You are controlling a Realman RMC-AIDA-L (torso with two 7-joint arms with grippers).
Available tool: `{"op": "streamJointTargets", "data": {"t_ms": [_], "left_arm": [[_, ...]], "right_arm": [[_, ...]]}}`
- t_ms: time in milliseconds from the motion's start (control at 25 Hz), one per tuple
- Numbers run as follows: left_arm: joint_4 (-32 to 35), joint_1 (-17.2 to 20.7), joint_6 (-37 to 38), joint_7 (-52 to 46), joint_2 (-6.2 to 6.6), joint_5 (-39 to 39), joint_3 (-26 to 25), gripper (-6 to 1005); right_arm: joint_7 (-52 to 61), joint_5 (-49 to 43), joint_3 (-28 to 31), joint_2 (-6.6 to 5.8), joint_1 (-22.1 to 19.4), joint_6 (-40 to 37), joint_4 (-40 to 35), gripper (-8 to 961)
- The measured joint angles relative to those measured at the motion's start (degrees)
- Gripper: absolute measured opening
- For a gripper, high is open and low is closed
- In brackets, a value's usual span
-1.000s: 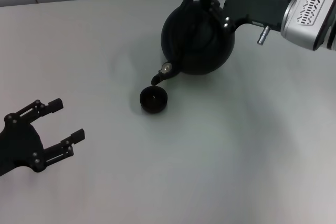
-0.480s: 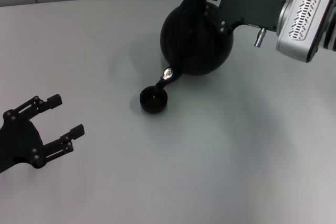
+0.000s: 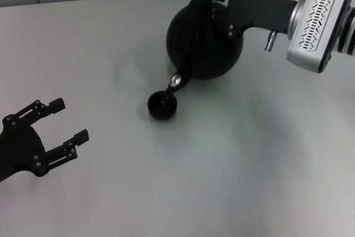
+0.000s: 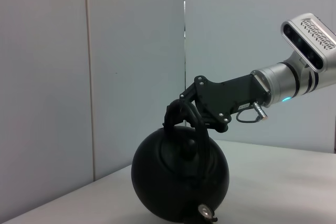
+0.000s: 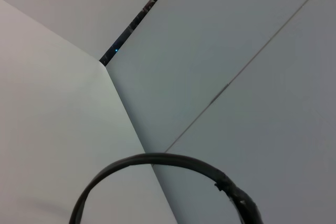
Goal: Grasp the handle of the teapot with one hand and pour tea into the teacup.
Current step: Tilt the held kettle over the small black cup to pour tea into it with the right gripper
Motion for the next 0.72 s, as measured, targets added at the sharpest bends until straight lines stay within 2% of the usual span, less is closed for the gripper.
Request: {"op": "streamJointTargets", "data": {"t_ms": [160,400,640,680,720], "left_arm": [[0.0,0.0,0.0,0.0,0.0,0.0,0.0,783],[0.0,0.0,0.0,0.0,0.0,0.0,0.0,783],[0.0,0.2,0.2,-0.1,0.05,-0.1,0.0,783],[0.0,0.2,0.2,-0.1,0.08,-0.1,0.0,783],[0.0,0.2,0.2,-0.1,0.08,-0.1,0.0,783]], "right_arm": [[-1.0,3.0,-2.7,0.01,-0.4,0.0,-0.2,82],[1.9,3.5,-3.7,0.01,-0.7,1.1,-0.3,86],[14.7,2.6,-3.8,-0.46,-1.7,2.9,-1.5,90],[20.7,0.8,-3.7,-0.61,-2.0,3.5,-2.3,91],[20.7,0.8,-3.7,-0.61,-2.0,3.5,-2.3,92]]}}
